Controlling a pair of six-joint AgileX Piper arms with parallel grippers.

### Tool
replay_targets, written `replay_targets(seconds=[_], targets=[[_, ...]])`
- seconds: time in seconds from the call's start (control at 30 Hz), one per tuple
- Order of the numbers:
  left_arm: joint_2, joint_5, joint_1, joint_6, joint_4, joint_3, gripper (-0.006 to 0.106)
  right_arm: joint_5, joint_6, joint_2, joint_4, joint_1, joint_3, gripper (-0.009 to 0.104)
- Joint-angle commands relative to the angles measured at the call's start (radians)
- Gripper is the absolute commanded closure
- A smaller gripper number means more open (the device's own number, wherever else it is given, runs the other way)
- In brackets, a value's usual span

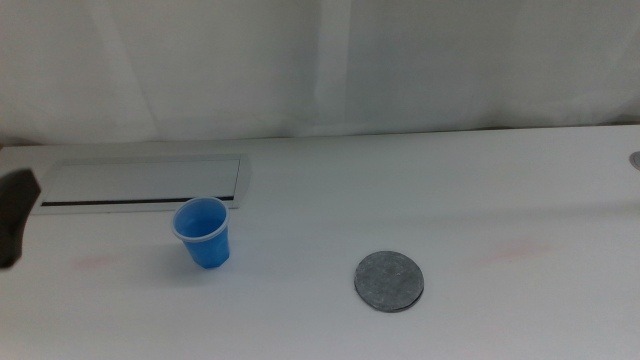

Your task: Place an empty cup on a cup mat.

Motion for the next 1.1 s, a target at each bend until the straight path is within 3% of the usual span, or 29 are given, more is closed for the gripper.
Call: replay_targets(seconds=[0.0, 0.47, 0.77, 1.0, 1.07], targets=[[0.105, 0.023, 0.002, 0.017, -0.002, -0.074, 0.008, -0.009, -0.004, -0.005, -0.005, -0.002, 0.006, 0.097], [0.677, 0.439, -0.003, 0.037, -0.032, -0.595, 0.008, -0.009, -0.004, -0.005, -0.005, -0.002, 0.006, 0.097], [0.912, 0.576, -0.091, 0.031, -0.021, -0.758, 0.01, -0.009, -0.004, -0.005, -0.005, -0.002, 0.006, 0.097], [1.029, 0.586, -0.148, -0.049, 0.107, -0.764, 0.01, -0.009, -0.004, -0.005, -0.005, -0.002, 0.006, 0.097], [1.052, 0.586, -0.156, -0.059, 0.106, -0.764, 0.01, -0.009, -0.004, -0.005, -0.005, -0.002, 0.006, 0.097]])
